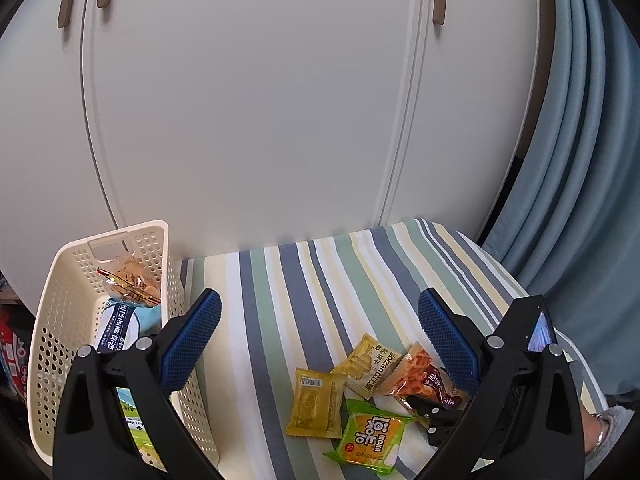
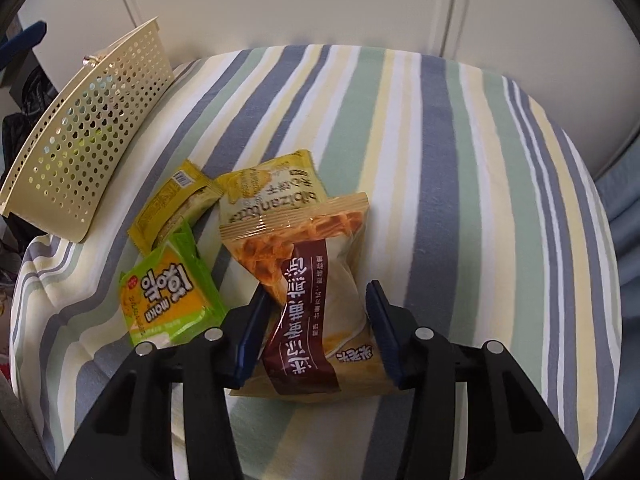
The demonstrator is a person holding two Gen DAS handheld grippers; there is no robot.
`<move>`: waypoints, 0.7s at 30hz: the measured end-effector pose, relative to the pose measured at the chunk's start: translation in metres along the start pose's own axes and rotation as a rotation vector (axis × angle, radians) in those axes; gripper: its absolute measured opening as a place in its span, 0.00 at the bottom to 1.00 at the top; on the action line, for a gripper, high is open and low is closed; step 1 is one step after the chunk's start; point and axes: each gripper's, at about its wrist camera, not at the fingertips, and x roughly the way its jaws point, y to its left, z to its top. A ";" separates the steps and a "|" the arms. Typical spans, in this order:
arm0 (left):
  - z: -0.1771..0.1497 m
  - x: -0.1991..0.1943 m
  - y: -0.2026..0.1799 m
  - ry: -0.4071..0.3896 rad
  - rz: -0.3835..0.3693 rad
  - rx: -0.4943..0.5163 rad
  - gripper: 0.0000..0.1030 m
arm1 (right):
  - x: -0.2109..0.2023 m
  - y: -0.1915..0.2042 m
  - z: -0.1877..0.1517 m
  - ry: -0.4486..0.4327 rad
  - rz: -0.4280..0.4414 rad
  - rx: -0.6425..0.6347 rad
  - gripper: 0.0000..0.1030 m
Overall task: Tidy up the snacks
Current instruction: 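Grasp the orange-and-white pastry bag with the right tool, then lift the pastry bag with the right tool while the left tool grasps the green wafer pack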
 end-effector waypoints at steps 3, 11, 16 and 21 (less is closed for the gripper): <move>-0.003 0.003 -0.001 0.016 -0.004 -0.001 0.97 | -0.007 -0.019 -0.010 -0.023 -0.013 0.076 0.44; -0.025 0.017 -0.023 0.124 -0.047 0.034 0.97 | -0.015 -0.054 -0.025 -0.053 -0.005 0.198 0.44; -0.054 0.025 -0.036 0.216 -0.073 0.058 0.97 | -0.014 -0.055 -0.026 -0.055 0.007 0.204 0.44; -0.084 0.030 -0.038 0.303 -0.082 0.066 0.97 | -0.013 -0.058 -0.025 -0.057 0.030 0.227 0.44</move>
